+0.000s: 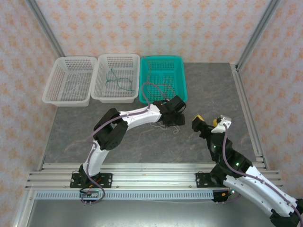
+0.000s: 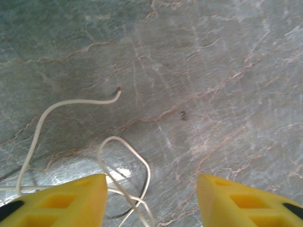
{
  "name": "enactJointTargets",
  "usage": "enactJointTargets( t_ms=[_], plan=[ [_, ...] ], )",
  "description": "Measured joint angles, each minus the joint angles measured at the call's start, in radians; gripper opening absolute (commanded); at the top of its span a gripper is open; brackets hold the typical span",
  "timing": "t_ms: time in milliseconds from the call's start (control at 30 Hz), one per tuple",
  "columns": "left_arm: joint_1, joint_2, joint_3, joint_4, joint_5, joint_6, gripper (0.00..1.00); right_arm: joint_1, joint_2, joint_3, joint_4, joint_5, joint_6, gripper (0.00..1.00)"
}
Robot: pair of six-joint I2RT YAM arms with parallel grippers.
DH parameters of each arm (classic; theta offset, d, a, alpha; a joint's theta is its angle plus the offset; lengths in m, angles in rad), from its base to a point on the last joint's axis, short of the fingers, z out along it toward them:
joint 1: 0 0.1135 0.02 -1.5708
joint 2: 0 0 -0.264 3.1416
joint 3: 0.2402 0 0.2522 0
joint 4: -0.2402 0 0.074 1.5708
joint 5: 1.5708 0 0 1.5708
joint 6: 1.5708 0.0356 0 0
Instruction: Untangle the cables
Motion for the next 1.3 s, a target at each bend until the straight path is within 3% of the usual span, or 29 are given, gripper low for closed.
enactJointTargets(
  t_ms=[167, 233, 367, 600, 767, 933, 1067, 1300],
  plan=[
    [0.000, 0.024, 0.021, -0.040, -0.004, 0.001, 0.45, 0.000, 0.000, 0.000, 0.000, 0.001, 0.000, 0.94],
    [0.000, 0.024, 0.021, -0.051, -0.008, -0.001, 0.34, 0.000, 0.000, 0.000, 0.000, 0.001, 0.000, 0.94],
    [0.000, 0.024, 0.021, -0.055, -0.007, -0.001, 0.00, 0.000, 0.000, 0.000, 0.000, 0.001, 0.000, 0.94],
    [0.000, 0.021, 0.033, -0.057, 0.006, 0.012, 0.00, 0.000, 0.000, -0.011, 0.012, -0.013, -0.016, 0.94],
    [0.000, -0.050, 0.072, -0.071, 0.080, 0.039, 0.00, 0.000, 0.044, -0.070, 0.096, -0.087, -0.094, 0.97],
    [0.000, -0.196, 0.138, -0.077, 0.160, 0.061, 0.00, -0.010, 0.183, -0.129, 0.296, -0.159, -0.211, 0.97],
    [0.000, -0.306, 0.162, -0.078, 0.191, 0.064, 0.00, -0.084, 0.321, -0.123, 0.445, -0.253, -0.294, 0.97],
    [0.000, -0.352, 0.204, -0.082, 0.234, 0.064, 0.00, -0.195, 0.538, -0.009, 0.644, -0.320, -0.399, 0.95]
  ],
)
